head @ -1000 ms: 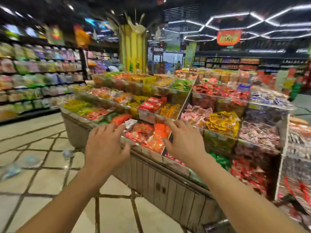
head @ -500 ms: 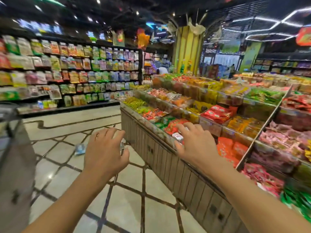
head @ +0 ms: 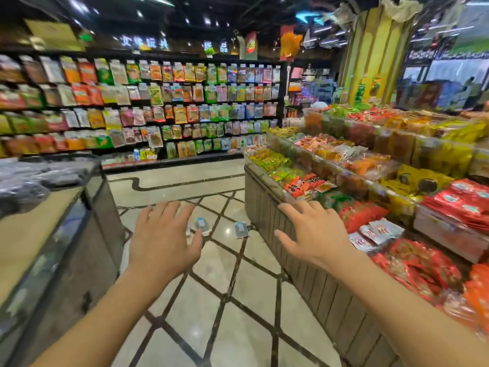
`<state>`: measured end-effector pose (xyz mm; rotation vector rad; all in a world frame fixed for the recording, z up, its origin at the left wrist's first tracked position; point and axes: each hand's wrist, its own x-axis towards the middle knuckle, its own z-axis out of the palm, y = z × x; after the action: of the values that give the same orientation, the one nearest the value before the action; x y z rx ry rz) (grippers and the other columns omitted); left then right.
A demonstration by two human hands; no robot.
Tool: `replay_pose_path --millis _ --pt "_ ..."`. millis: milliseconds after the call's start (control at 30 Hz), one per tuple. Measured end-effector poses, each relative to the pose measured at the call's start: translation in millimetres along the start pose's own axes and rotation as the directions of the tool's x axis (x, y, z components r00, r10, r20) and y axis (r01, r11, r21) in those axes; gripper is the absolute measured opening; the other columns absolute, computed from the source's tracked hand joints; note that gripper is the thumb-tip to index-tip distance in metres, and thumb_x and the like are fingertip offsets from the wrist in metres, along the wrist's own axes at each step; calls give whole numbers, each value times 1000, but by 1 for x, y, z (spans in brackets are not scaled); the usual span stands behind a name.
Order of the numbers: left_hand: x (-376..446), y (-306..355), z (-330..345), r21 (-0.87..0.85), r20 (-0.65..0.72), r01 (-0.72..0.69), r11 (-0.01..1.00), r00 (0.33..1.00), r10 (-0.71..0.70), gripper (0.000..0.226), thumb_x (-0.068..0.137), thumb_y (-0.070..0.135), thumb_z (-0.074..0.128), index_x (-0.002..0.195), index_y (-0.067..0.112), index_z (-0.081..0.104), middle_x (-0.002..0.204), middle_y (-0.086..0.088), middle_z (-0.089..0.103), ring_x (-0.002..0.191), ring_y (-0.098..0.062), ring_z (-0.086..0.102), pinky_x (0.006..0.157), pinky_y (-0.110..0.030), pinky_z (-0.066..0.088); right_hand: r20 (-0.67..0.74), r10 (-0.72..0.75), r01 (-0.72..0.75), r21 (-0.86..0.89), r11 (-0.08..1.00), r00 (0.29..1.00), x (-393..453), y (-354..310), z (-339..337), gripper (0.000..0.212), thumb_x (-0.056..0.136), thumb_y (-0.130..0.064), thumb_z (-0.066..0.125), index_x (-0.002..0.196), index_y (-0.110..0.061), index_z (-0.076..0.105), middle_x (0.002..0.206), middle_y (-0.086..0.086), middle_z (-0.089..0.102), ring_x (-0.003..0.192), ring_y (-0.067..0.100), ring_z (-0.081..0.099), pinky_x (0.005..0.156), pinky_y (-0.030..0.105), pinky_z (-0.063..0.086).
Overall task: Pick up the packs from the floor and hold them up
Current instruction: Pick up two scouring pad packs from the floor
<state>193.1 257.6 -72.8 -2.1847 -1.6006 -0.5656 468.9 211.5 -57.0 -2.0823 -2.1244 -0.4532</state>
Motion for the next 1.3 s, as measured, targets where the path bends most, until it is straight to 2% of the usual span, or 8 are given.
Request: replay_pose_path --millis 100,233,367,500,600,900,1300 --pt "37 -20 19 44 -32 51 998 998 -50 57 81 49 52 120 13 72 111 -10 73 108 -35 66 93 -48 48 -18 -48 49 43 998 999 60 0 21 65 98 -67 38 151 -31 41 143 3 55 131 30 51 97 44 48" --pt "78 -48 48 61 -25 92 994 996 -90 63 85 53 43 122 12 72 112 -12 73 111 -36 65 94 -49 45 -28 -96 98 79 992 995 133 -10 48 67 96 -69 40 151 -30 42 143 2 55 128 30 53 95 44 48" --pt "119 -76 87 53 2 131 990 991 -131 66 85 56 40 125 13 71 116 -12 73 113 -36 64 95 -50 48 -42 -117 122 139 983 992 203 -28 76 71 92 -70 33 149 -31 44 141 1 57 126 30 55 93 44 50" --pt "167 -106 138 39 3 162 986 987 -162 66 85 55 40 124 12 72 117 -12 72 116 -36 63 97 -51 47 -51 -160 165 127 978 986 277 -50 111 66 95 -70 39 149 -33 43 140 0 56 128 27 54 95 44 49" --pt "212 -133 176 26 7 163 986 987 -164 66 85 54 40 122 11 73 116 -14 72 115 -37 64 97 -51 48 -44 -179 183 122 975 983 336 -66 133 68 93 -70 37 149 -33 43 139 0 56 128 29 54 93 43 47" --pt "350 -210 276 13 48 169 986 984 -169 59 83 50 44 117 12 73 115 -11 73 112 -34 64 97 -49 44 4 -130 129 133 983 991 514 -90 184 68 97 -68 40 155 -33 36 150 -2 50 134 27 49 98 43 48" --pt "512 -264 413 60 115 179 982 976 -185 63 87 55 40 125 16 71 121 -8 71 117 -32 63 102 -50 47 -1 -141 139 173 975 990 722 -96 279 68 96 -68 40 154 -33 36 151 -1 50 135 26 50 100 44 49"
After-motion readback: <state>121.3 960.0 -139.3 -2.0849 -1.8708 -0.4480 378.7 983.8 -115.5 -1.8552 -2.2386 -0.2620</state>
